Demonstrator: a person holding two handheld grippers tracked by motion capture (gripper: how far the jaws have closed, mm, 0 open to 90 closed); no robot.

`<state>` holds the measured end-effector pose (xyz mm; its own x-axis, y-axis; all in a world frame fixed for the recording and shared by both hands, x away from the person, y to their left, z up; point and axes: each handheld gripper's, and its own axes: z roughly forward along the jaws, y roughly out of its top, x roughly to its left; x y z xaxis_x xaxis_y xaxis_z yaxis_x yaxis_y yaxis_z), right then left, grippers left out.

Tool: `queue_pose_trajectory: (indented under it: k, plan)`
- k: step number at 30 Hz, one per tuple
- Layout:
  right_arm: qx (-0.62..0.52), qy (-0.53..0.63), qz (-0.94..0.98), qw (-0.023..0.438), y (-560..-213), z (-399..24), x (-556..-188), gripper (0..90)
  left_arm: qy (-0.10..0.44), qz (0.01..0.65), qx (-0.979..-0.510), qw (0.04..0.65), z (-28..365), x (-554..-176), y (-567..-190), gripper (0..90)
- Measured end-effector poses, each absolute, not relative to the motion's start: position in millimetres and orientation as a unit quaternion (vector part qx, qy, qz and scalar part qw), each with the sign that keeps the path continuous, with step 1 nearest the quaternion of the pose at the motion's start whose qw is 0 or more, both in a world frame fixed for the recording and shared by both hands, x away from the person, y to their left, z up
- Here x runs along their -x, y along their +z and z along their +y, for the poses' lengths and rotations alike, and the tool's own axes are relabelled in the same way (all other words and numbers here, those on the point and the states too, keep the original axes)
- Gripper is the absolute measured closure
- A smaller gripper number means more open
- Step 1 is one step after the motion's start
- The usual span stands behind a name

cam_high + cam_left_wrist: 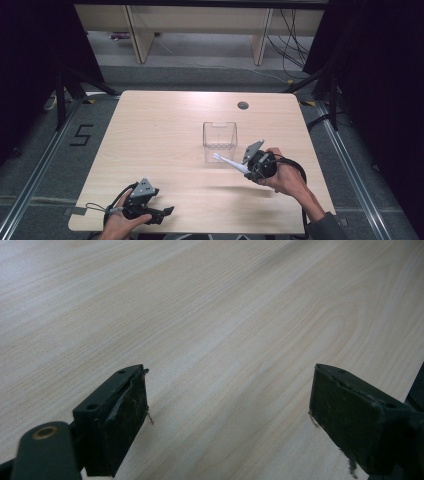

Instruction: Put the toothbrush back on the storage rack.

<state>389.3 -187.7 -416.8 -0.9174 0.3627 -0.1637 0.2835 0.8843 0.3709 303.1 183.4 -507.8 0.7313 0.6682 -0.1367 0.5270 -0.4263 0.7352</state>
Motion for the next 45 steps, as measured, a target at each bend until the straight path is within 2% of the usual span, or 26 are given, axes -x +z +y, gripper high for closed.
queue_pose_trajectory:
  k: [6,8,13,14,19,28,32,36,38,45]
  plan:
    - [-0.198,0.22,0.948,0.12,-411,-198,-390,66.3,0.089,0.356,-0.84,0.401,183,-303,-508,14.9]
    - [-0.203,0.252,0.936,0.138,-410,-203,-394,66.3,0.088,0.362,-0.835,0.404,183,-303,-508,14.9]
    - [-0.224,0.292,0.92,0.133,-404,-211,-395,66.3,0.089,0.364,-0.832,0.408,183,-303,-508,14.9]
    - [-0.228,0.316,0.909,0.147,-403,-215,-397,66.3,0.089,0.363,-0.833,0.409,183,-303,-508,14.9]
    - [-0.248,0.335,0.895,0.158,-401,-222,-400,66.2,0.089,0.362,-0.834,0.407,183,-303,-508,14.9]
    - [-0.277,0.384,0.869,0.144,-394,-233,-405,66.3,0.089,0.357,-0.838,0.402,184,-303,-508,14.9]
    - [-0.282,0.397,0.859,0.158,-389,-234,-406,66.2,0.088,0.362,-0.833,0.408,182,-303,-508,14.9]
    - [-0.287,0.425,0.846,0.145,-386,-236,-410,66.2,0.09,0.359,-0.838,0.4,183,-303,-508,14.9]
    - [-0.283,0.435,0.84,0.158,-385,-236,-413,66.2,0.09,0.357,-0.839,0.4,184,-303,-508,14.9]
    - [-0.285,0.445,0.835,0.154,-377,-232,-416,66.2,0.09,0.357,-0.838,0.403,184,-303,-508,14.9]
